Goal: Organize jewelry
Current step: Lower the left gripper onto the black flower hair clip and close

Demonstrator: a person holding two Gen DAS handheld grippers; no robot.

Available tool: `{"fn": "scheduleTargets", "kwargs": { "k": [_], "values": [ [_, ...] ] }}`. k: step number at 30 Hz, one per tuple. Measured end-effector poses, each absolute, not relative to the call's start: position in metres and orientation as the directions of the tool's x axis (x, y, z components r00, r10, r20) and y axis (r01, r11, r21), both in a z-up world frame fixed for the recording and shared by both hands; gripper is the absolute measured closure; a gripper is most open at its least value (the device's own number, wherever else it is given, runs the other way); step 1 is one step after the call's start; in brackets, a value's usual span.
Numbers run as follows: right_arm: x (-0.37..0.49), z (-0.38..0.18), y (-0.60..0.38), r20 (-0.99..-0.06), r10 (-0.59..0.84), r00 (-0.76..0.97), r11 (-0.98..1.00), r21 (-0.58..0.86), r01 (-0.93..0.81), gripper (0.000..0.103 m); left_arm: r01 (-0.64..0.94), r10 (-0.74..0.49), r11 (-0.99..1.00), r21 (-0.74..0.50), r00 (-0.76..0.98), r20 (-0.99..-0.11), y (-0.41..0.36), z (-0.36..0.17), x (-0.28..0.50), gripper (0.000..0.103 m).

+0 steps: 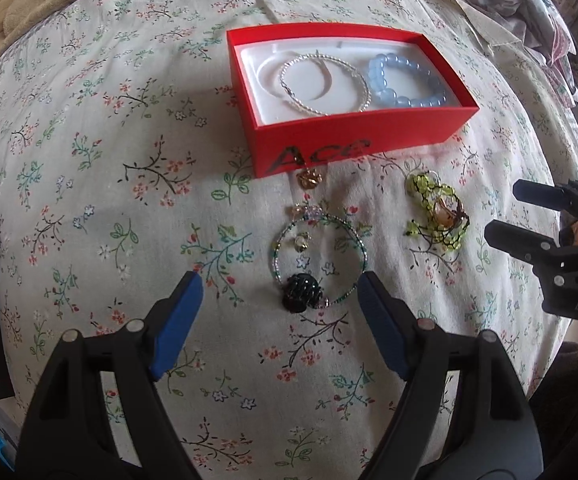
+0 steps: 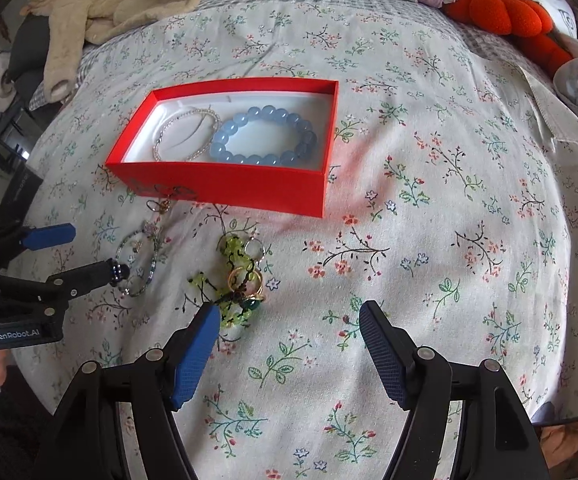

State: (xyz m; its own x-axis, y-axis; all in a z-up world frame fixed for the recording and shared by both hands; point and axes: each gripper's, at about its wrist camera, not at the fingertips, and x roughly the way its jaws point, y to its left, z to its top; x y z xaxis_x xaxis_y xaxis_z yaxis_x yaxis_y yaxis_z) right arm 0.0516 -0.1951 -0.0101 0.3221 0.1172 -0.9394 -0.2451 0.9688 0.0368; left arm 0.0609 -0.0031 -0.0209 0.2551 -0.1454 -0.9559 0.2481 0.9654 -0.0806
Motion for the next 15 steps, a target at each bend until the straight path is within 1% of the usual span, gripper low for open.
{"fn": "scheduleTargets", "kwargs": {
  "k": [4,5,7,9,10,12,15],
  "values": [
    [0.0502,-0.0169,-0.1919,-0.948,0.112,0.299,0.967,0.035,-0.252,0.029,0.264,-0.168,0.959,-0.105,0.228,-0.959,-0.0049,-0.0243,0.0601,0.023],
    [0.0503,-0.0170,-0.1915,-0.948,0.112,0.298,0.967,0.035,-0.250,0.029,0.266,-0.176,0.957,-0.113,0.227,-0.958,-0.0050,-0.0240,0.0604,0.025],
    [0.0518,-0.0167,-0.1917,-0.948,0.110,0.300,0.969,0.036,-0.244,0.029,0.269,-0.187,0.955,-0.125,0.222,-0.957,-0.0055,-0.0239,0.0612,0.032],
    [0.0529,-0.0167,-0.1928,-0.947,0.114,0.299,0.971,0.042,-0.237,0.029,0.276,-0.191,0.952,-0.128,0.215,-0.958,-0.0069,-0.0249,0.0619,0.040],
    [0.0538,-0.0168,-0.1937,-0.947,0.117,0.298,0.971,0.047,-0.232,0.029,0.281,-0.188,0.952,-0.124,0.213,-0.959,-0.0076,-0.0259,0.0620,0.043],
    [0.0550,-0.0170,-0.1949,-0.948,0.121,0.295,0.973,0.055,-0.224,0.029,0.288,-0.180,0.951,-0.116,0.207,-0.962,-0.0089,-0.0283,0.0632,0.051],
    [0.0557,-0.0180,-0.1972,-0.949,0.123,0.291,0.974,0.059,-0.218,0.029,0.295,-0.172,0.949,-0.107,0.201,-0.965,-0.0121,-0.0313,0.0645,0.057]
  ]
}}
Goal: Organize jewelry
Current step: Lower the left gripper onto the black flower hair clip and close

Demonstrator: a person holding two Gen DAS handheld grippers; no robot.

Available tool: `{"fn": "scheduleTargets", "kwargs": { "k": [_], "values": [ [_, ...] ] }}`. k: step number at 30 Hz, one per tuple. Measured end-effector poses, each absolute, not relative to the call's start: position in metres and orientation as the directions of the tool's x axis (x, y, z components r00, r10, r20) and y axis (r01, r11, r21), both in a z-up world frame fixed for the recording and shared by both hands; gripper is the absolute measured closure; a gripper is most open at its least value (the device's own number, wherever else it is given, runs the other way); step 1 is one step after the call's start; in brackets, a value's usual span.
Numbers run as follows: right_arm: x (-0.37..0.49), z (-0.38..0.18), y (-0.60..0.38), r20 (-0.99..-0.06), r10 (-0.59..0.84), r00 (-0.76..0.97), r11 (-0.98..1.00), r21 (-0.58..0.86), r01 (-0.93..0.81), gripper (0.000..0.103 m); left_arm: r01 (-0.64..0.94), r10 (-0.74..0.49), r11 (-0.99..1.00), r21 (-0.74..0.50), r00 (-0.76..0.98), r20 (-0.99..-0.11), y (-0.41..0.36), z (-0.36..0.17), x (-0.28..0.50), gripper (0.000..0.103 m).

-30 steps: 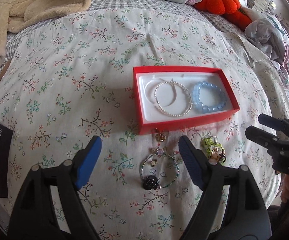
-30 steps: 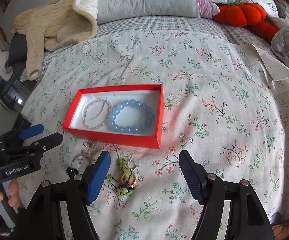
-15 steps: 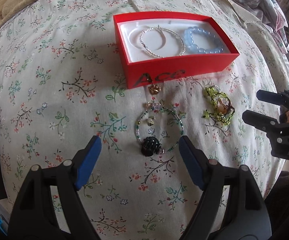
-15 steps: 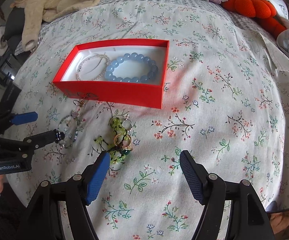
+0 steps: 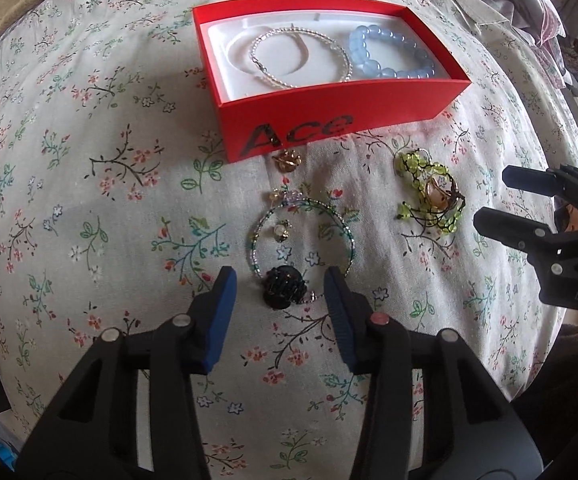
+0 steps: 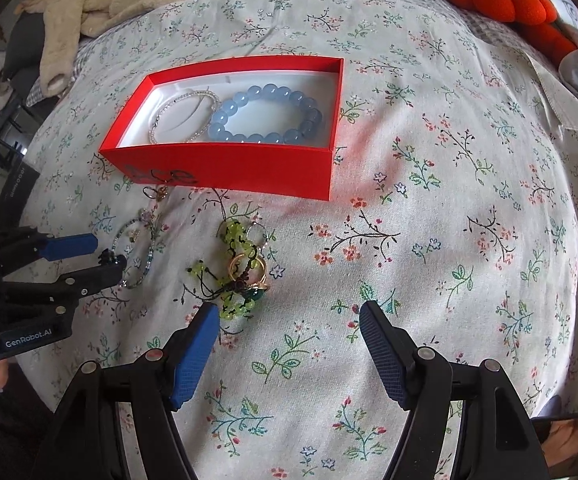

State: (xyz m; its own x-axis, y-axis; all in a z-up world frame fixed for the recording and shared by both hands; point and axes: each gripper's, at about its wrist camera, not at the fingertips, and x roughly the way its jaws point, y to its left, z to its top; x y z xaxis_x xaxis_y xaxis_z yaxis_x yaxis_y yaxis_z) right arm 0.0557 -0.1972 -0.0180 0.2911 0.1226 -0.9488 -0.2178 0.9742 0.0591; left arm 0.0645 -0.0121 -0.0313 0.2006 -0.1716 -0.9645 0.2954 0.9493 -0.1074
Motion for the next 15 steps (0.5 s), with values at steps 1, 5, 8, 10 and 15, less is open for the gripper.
{"fn": "scheduleTargets", "kwargs": {
  "k": [1,5,8,10,15],
  "values": [
    [0.056,-0.018,-0.198,-0.949,0.121,0.291,0.975,0.059,-0.216,0.029,0.299,-0.169,0.949,-0.104,0.201,-0.965,-0.013,-0.032,0.065,0.058],
    [0.056,-0.019,-0.200,-0.949,0.121,0.289,0.977,0.062,-0.206,0.029,0.313,-0.157,0.946,-0.089,0.201,-0.967,-0.019,-0.034,0.067,0.068],
    [0.057,-0.019,-0.202,-0.949,0.125,0.290,0.978,0.069,-0.197,0.029,0.320,-0.152,0.944,-0.082,0.200,-0.968,-0.024,-0.035,0.067,0.077],
    [0.058,-0.017,-0.204,-0.947,0.129,0.294,0.979,0.075,-0.188,0.029,0.319,-0.148,0.945,-0.074,0.212,-0.966,-0.028,-0.034,0.069,0.077],
    [0.063,-0.013,-0.206,-0.941,0.145,0.307,0.982,0.098,-0.161,0.029,0.291,-0.176,0.952,-0.099,0.252,-0.952,-0.024,-0.019,0.070,0.078]
  ]
}}
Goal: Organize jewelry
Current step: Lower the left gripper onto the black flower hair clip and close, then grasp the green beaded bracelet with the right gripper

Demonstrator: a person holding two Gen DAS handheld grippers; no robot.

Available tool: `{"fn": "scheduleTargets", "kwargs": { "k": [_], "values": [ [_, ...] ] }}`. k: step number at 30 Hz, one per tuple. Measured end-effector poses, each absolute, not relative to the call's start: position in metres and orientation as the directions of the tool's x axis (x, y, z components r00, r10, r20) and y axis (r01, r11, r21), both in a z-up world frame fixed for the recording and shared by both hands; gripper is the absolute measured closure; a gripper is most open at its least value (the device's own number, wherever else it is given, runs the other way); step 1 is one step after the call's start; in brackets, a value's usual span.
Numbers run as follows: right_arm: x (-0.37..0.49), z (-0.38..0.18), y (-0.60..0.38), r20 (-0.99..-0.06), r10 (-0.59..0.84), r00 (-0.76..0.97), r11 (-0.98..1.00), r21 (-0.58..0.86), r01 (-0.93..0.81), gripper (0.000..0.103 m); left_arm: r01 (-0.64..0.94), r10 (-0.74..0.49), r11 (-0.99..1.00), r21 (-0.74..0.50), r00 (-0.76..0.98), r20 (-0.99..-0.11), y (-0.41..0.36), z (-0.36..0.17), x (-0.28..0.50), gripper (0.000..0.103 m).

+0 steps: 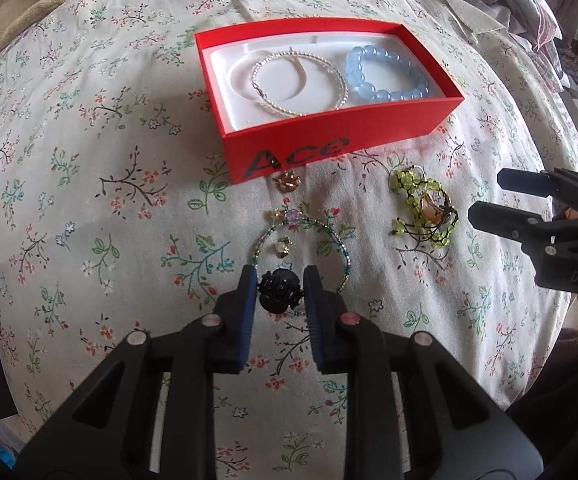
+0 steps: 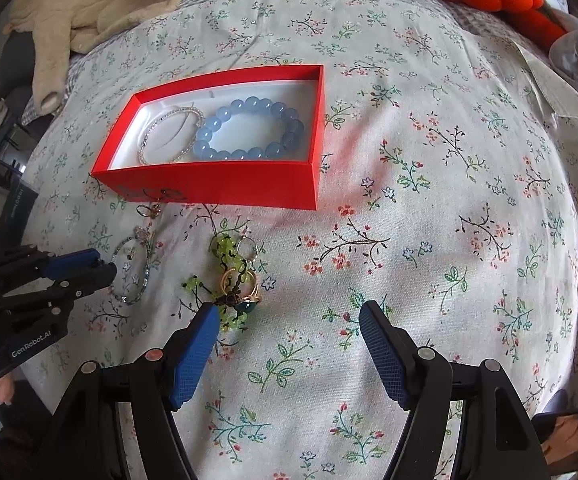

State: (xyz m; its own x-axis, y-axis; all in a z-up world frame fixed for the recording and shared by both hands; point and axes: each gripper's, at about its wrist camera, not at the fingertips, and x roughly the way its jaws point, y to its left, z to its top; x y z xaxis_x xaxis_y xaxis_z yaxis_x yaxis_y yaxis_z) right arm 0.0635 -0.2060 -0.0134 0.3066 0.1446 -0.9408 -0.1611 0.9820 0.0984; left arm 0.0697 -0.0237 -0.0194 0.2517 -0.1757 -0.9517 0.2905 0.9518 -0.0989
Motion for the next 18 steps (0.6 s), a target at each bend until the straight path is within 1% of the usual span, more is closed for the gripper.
{"fn": "scheduleTargets", "kwargs": {
  "k": [6,8,10,12,15,18],
  "values": [
    [0.072,-0.014,-0.204,-0.935,0.192,0.299,0.979,0.161,-0.127,0.031,0.251,-0.178,0.962,-0.111,0.266,-0.947,-0.012,-0.017,0.075,0.078],
    [0.074,-0.014,-0.200,-0.933,0.204,0.296,0.977,0.172,-0.128,0.038,0.243,-0.179,0.963,-0.113,0.267,-0.947,-0.009,-0.017,0.075,0.078],
    [0.076,-0.014,-0.197,-0.931,0.217,0.295,0.974,0.186,-0.129,0.055,0.238,-0.180,0.964,-0.116,0.269,-0.946,0.000,-0.015,0.072,0.078],
    [0.080,-0.014,-0.195,-0.928,0.222,0.301,0.973,0.192,-0.124,0.063,0.237,-0.183,0.964,-0.119,0.270,-0.945,0.002,-0.015,0.071,0.078],
    [0.089,-0.018,-0.192,-0.924,0.239,0.298,0.969,0.209,-0.130,0.066,0.239,-0.184,0.964,-0.119,0.270,-0.945,0.001,-0.015,0.071,0.078],
    [0.095,-0.023,-0.187,-0.927,0.249,0.281,0.966,0.220,-0.132,0.074,0.243,-0.184,0.963,-0.119,0.267,-0.946,0.000,-0.014,0.071,0.078]
  ]
}}
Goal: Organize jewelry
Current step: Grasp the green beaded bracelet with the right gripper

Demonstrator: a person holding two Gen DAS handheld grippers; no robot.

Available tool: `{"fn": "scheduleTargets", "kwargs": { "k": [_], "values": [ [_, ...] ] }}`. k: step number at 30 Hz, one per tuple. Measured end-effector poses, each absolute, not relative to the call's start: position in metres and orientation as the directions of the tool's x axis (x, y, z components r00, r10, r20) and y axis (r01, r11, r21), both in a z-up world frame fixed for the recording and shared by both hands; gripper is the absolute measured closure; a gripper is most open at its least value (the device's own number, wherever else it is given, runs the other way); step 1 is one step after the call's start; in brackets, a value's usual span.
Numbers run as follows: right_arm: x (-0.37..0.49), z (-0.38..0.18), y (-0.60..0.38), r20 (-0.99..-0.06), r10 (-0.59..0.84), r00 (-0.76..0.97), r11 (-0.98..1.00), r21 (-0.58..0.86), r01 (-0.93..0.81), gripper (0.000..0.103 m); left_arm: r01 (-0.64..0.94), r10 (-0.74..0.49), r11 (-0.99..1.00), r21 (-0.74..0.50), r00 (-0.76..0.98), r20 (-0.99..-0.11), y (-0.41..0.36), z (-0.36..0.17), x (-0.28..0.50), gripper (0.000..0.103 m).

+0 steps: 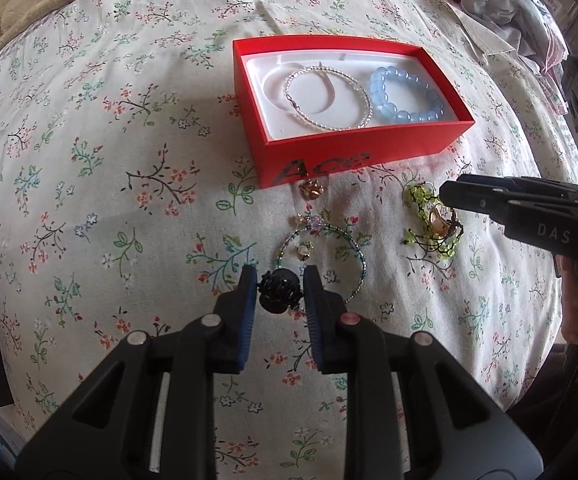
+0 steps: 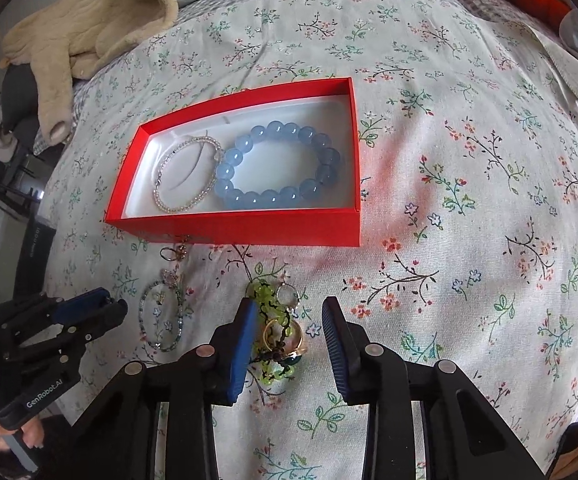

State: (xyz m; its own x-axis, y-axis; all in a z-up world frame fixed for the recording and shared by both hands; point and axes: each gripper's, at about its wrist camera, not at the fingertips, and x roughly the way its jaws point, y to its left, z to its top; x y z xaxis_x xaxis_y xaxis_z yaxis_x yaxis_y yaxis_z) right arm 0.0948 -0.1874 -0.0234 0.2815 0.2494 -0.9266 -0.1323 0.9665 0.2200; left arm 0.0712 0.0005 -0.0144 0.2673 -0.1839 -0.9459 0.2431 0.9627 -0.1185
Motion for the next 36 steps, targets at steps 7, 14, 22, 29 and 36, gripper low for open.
{"fn": "scheduleTargets", "kwargs": {
  "k": [7,14,22,29,36],
  "values": [
    [0.106,-0.039,-0.179,-0.939,0.252,0.235,0.965,0.226,-0.135,0.091,0.241,-0.185,0.963,-0.121,0.265,-0.946,0.001,-0.014,0.071,0.077],
    [0.101,-0.026,-0.179,-0.925,0.282,0.256,0.956,0.248,-0.157,0.096,0.237,-0.195,0.963,-0.130,0.272,-0.942,0.002,-0.011,0.072,0.078],
    [0.085,0.003,-0.185,-0.888,0.345,0.303,0.936,0.301,-0.185,0.097,0.226,-0.205,0.964,-0.142,0.289,-0.935,0.004,-0.004,0.072,0.078],
    [0.071,0.028,-0.184,-0.848,0.396,0.351,0.916,0.340,-0.213,0.097,0.206,-0.230,0.964,-0.170,0.321,-0.919,0.006,0.006,0.072,0.078],
    [0.058,0.049,-0.183,-0.817,0.423,0.391,0.905,0.353,-0.240,0.097,0.190,-0.278,0.957,-0.220,0.373,-0.885,0.008,0.022,0.074,0.078]
  ]
}}
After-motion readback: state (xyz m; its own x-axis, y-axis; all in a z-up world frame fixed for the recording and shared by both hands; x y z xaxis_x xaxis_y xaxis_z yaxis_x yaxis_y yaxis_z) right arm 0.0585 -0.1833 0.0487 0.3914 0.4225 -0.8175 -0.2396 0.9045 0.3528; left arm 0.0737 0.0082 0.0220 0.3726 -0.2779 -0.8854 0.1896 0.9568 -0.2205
